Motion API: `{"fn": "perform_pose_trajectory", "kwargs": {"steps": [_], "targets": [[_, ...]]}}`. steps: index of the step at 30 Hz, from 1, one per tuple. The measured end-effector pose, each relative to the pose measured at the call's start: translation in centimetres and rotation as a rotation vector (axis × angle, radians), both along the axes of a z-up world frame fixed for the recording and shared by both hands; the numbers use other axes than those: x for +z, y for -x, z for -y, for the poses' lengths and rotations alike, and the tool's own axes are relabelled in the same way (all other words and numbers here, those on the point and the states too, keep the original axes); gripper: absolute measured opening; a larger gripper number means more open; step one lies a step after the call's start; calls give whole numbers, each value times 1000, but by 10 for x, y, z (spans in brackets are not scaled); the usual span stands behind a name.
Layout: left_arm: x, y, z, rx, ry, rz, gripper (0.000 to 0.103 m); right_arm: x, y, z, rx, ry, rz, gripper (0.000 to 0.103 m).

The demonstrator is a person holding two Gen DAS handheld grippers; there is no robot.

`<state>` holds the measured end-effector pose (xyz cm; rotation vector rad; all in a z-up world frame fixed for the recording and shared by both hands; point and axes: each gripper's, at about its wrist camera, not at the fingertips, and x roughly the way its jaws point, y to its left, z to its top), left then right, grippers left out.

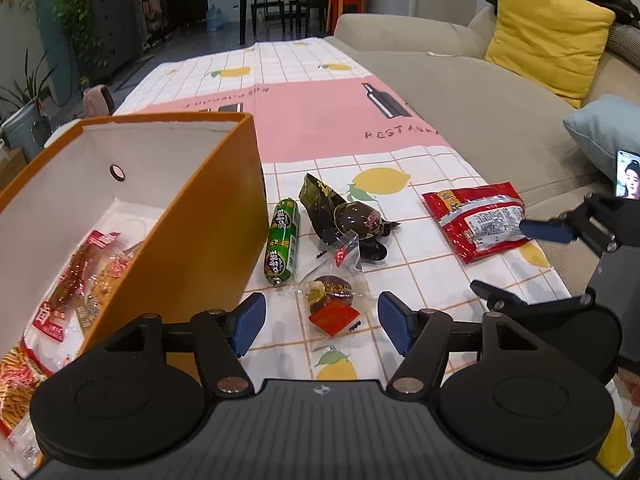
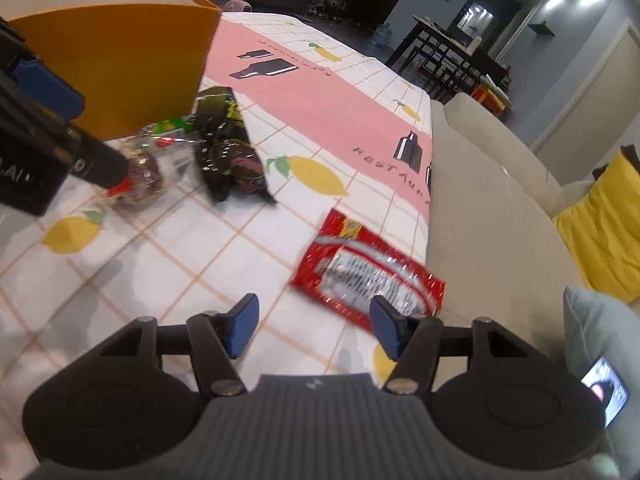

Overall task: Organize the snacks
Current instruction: 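Reach the left gripper to the clear cake packet while the right reaches the red chip bag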

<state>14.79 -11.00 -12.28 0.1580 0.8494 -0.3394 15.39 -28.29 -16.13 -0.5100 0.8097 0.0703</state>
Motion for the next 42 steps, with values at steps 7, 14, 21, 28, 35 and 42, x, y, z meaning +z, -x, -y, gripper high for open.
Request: {"fn": "perform_pose_trajectory", "kwargs": {"steps": [7, 14, 21, 28, 35, 42], "targets": [[-6, -24, 6, 37, -2, -66, 76, 1, -28, 17, 201, 26, -74, 84], [-14, -32, 10, 39, -17, -119, 75, -4, -61, 51, 340, 79, -178, 94], [-21, -37, 11, 25, -34, -151, 74, -7, -95, 77, 302, -102, -299, 99], [-22, -41, 10, 39, -19, -170, 61, -11, -104, 74, 269, -172, -314, 97], [-19, -37, 8, 30, -18, -181, 48, -8, -93, 60, 174, -217, -294, 87], [-18, -17, -1, 34, -50, -197, 48, -3, -57, 31, 44, -247, -321, 86]]}}
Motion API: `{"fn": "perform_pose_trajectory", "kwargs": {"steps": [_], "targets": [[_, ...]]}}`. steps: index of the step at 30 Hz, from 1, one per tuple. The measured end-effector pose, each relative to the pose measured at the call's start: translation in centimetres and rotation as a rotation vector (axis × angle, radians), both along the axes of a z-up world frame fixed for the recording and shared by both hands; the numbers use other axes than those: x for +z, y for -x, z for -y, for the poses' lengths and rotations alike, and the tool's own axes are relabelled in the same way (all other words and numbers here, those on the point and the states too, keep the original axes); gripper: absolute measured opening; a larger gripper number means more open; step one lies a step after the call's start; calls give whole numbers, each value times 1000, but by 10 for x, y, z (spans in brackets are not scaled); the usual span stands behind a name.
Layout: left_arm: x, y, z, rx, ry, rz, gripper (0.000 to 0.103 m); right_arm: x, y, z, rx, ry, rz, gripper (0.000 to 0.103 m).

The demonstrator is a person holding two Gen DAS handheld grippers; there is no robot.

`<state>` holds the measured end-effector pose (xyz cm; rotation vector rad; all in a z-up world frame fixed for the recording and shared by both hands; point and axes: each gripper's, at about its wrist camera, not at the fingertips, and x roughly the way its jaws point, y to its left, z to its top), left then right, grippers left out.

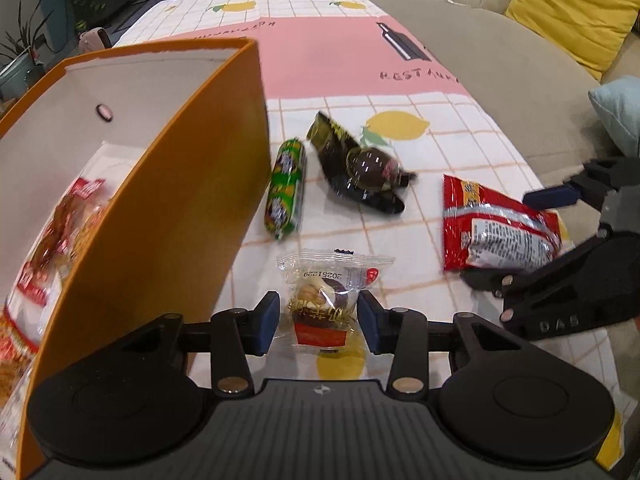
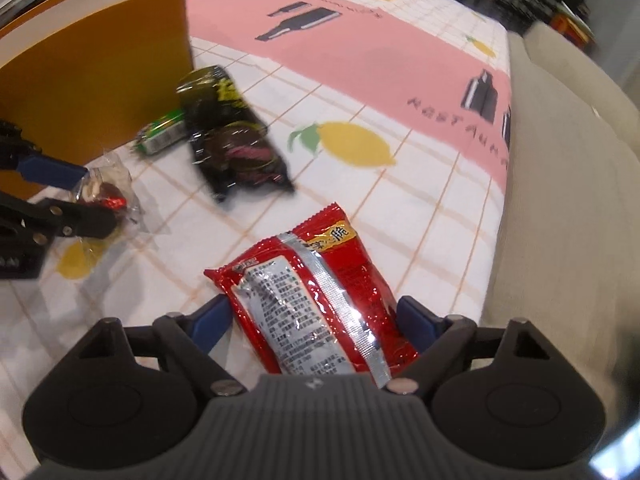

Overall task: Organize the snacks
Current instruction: 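Reach the left gripper to the clear cake packet while the right reaches the red chip bag, then grasp the clear cake packet with the left gripper while the right grasps the red chip bag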

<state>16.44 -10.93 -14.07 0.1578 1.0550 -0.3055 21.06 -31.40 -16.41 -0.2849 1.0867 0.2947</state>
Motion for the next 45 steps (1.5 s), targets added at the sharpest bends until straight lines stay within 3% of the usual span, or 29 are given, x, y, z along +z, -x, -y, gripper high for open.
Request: {"fn": "perform_pose_trajectory", "kwargs": {"steps": [15, 19, 21, 27, 31, 35, 38, 43, 45], "targets": [[3, 39, -35, 50, -3, -66, 48, 12, 85, -62, -220, -91, -83, 88], [3, 44, -41, 47, 9, -62, 49, 12, 99, -68, -184, -102, -57, 88], [2, 45, -44, 41, 21, -53, 51, 14, 104, -67, -150, -115, -38, 95], [-3, 48, -48, 3, 31, -26, 57, 22, 114, -60, 24, -99, 91, 99], [-7, 51, -44, -28, 6, -17, 61, 14, 107, -58, 93, -104, 87, 99], [-11, 50, -44, -30, 5, -28, 62, 5, 99, -57, 82, -171, 24, 99], [-12, 51, -43, -36, -6, -21, 62, -3, 98, -62, 68, -167, 2, 99], [-12, 51, -43, -36, -5, -16, 59, -6, 101, -68, 65, -146, 13, 96], [-12, 51, -43, -36, 2, -17, 56, -5, 103, -68, 53, -140, 26, 89]]}}
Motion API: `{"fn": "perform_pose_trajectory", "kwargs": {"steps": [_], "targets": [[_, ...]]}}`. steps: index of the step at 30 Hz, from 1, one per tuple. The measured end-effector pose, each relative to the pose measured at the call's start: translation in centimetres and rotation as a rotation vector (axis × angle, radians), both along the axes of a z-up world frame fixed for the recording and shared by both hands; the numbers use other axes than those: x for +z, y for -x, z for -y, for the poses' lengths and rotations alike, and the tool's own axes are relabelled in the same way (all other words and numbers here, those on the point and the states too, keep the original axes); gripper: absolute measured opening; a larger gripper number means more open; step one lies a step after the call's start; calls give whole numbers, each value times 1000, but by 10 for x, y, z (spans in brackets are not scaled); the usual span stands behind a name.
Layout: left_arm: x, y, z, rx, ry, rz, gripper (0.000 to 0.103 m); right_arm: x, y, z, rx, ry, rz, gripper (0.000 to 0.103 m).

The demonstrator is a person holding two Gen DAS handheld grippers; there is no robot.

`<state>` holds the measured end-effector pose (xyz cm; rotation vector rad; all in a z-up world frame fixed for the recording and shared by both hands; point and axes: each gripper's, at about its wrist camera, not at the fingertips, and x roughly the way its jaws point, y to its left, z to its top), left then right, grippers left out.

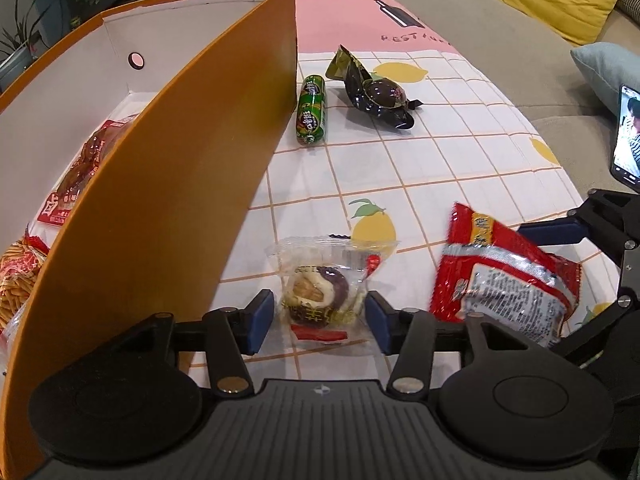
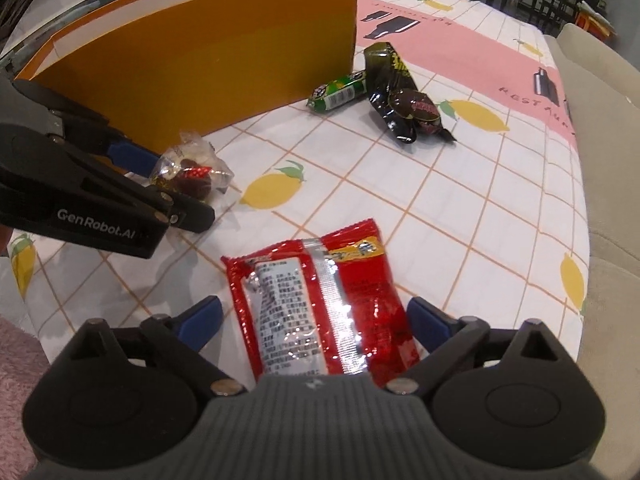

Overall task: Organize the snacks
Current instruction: 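Grasp the clear cake packet with the left gripper while the right grasps the red chip bag, then lift both held snacks toward the open box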

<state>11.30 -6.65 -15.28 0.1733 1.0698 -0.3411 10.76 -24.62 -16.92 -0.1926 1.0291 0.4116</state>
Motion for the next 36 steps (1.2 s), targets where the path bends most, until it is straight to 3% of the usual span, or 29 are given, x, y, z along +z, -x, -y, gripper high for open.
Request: {"fn": "perform_pose_trajectory", "kwargs": {"steps": [8, 15, 23, 36], "targets": [[3, 2, -2, 20, 31, -5, 52, 7, 0, 5, -86, -12, 20, 70], [17, 8, 1, 32, 61, 32, 52, 9, 0, 9, -168, -34, 11, 69], [55, 12, 1, 46, 122, 104, 52, 38, 2, 11, -235, -94, 84, 69], [120, 1, -34, 122, 178, 161, 52, 95, 4, -21, -180, -154, 206, 69]]}}
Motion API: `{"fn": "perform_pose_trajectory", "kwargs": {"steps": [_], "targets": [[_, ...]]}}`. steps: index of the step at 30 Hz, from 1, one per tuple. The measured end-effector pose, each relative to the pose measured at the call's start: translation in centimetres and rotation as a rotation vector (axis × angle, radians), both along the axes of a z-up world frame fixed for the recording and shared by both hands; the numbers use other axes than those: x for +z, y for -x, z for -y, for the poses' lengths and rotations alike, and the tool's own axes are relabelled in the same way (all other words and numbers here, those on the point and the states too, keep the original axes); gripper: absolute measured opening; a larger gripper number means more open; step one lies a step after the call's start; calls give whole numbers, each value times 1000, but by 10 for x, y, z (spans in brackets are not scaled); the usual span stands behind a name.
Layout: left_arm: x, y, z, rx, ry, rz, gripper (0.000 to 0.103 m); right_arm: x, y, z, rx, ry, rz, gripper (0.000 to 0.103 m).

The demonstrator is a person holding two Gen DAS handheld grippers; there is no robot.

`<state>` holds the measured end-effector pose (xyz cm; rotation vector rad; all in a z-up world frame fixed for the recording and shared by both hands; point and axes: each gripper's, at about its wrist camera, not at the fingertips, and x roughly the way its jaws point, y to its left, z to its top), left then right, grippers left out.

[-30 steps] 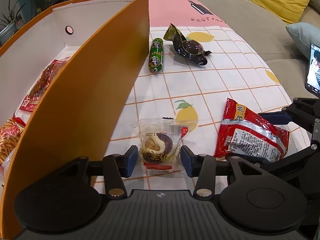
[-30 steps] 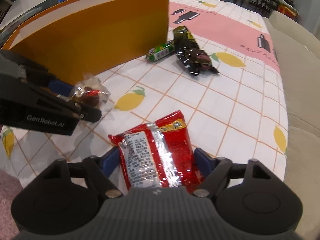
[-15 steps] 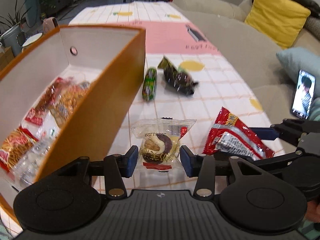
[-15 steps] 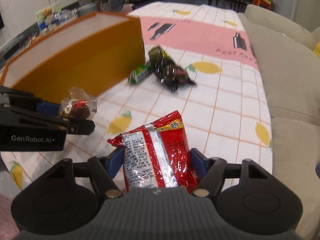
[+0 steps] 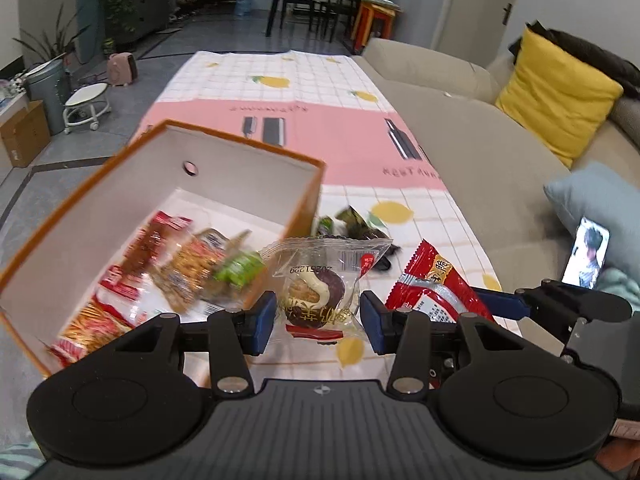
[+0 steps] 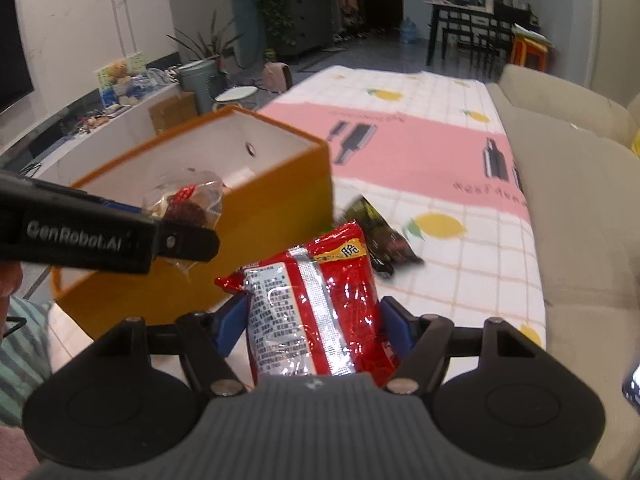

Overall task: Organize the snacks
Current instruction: 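Lift both held snacks toward the open box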

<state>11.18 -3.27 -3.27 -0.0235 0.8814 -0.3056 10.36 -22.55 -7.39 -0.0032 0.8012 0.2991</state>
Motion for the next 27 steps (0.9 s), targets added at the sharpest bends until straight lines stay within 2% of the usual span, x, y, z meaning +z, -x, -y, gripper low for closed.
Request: {"fn": "perform_pose_trajectory", "kwargs": {"steps": [6, 12, 15, 21, 27], "targets": [[11, -12, -21, 28, -23, 10, 52, 26, -14, -23, 81, 1, 57, 69], [16, -33, -48, 69, -40, -5, 52, 42, -37, -52, 183, 56, 107, 69], [18, -44, -58, 86, -74, -3, 52, 44, -54, -63, 216, 71, 109, 68], [14, -71, -85, 117, -95, -50, 52, 45, -94, -87, 273, 124, 98, 68], [-3, -98, -102, 124, -156, -111, 52, 39, -129, -119, 359, 229, 106, 69]]}}
